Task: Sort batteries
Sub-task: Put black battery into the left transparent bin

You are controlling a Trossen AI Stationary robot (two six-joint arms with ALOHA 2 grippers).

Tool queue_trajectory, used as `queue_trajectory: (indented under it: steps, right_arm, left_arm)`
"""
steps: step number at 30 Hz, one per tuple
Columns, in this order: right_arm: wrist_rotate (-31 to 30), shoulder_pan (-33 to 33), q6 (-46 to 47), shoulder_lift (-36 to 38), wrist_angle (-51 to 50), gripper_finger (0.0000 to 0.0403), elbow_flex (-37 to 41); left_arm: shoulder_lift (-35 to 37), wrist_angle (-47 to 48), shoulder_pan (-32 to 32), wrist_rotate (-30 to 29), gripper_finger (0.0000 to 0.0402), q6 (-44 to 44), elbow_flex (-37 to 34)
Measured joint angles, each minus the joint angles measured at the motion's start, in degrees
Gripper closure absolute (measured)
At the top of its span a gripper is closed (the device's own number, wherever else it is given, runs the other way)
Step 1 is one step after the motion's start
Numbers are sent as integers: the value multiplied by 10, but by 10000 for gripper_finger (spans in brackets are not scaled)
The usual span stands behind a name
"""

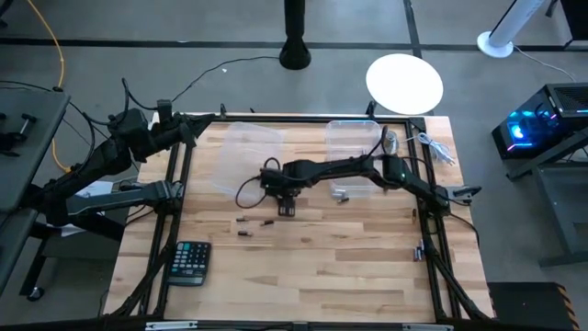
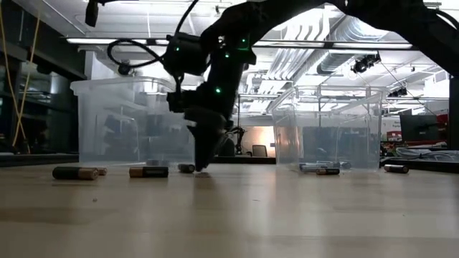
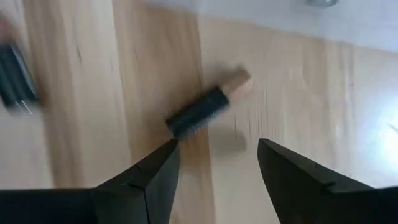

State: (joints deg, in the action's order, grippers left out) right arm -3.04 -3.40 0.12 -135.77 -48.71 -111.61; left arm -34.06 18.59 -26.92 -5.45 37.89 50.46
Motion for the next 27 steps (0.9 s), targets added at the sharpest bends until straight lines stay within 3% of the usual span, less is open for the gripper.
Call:
queue_trajectory:
  steps: [5, 12, 22, 27]
  right_arm:
    - [35, -7, 115, 12, 27, 192, 0]
    - [35, -2, 262, 20, 50, 192, 0]
    - [-51, 28, 434, -21, 124, 198, 0]
    - [-115, 42, 501, -40, 94, 235, -5]
  left_arm:
    - [0, 0, -1, -4, 402, 0, 0]
    - [0, 1, -1, -5, 401, -1, 0]
    - [0, 1, -1, -5, 401, -6, 0]
    - [0, 0, -1, -5, 401, -6, 0]
